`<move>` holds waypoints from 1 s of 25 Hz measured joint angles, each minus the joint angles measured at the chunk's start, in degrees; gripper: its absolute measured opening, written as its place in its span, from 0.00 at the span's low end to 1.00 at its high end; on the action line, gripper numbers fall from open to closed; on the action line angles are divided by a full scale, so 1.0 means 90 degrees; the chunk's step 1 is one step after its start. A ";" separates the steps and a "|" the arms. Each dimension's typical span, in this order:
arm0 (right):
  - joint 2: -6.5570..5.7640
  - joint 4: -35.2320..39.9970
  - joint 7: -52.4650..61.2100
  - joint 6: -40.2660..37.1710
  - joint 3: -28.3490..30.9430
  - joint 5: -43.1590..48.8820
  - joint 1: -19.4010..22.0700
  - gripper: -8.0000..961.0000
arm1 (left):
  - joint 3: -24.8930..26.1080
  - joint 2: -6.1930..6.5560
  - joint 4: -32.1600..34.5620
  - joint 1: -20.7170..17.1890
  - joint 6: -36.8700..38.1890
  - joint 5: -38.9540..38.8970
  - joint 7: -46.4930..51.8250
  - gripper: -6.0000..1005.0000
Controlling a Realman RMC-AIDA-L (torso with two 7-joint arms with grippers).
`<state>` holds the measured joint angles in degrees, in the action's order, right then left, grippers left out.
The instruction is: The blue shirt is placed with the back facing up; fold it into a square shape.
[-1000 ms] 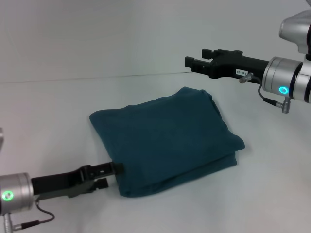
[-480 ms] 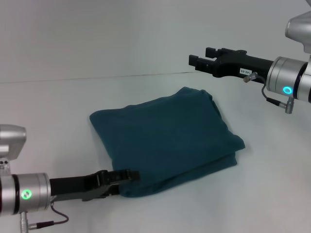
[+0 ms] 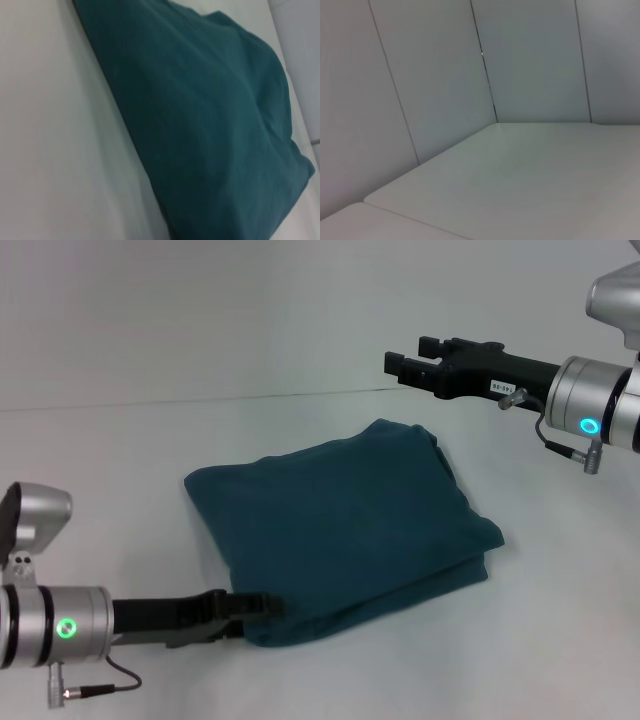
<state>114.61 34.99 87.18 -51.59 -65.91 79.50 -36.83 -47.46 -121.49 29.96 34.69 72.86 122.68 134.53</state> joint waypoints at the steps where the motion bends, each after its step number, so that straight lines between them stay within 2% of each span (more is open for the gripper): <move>1: 0.0000 0.0002 -0.0002 0.0000 0.0000 -0.0001 0.0000 0.72 | -0.0008 0.0005 0.0017 0.0002 0.0010 0.0001 0.0009 0.87; 3: 0.0001 0.0008 -0.0006 -0.0001 0.0000 -0.0001 0.0000 0.72 | -0.0035 0.0015 0.0033 0.0016 0.0012 0.0019 0.0028 0.85; 9: 0.0021 0.0064 -0.0033 -0.0002 0.0000 -0.0003 0.0041 0.72 | -0.0057 0.0023 0.0012 0.0058 -0.0015 0.0047 0.0033 0.64; 20: 0.0020 0.0077 -0.0036 -0.0080 0.0022 -0.0001 0.0055 0.71 | -0.0016 0.0028 0.0089 0.0061 0.0148 0.0049 0.0042 0.20; 25: 0.0025 0.0077 -0.0044 -0.0081 0.0084 0.0005 0.0073 0.71 | 0.0052 0.0076 0.0321 -0.0043 0.0292 0.0035 0.0001 0.12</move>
<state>114.83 35.69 86.78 -52.31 -65.15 79.54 -36.17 -46.99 -120.81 32.85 34.31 75.49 123.00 134.54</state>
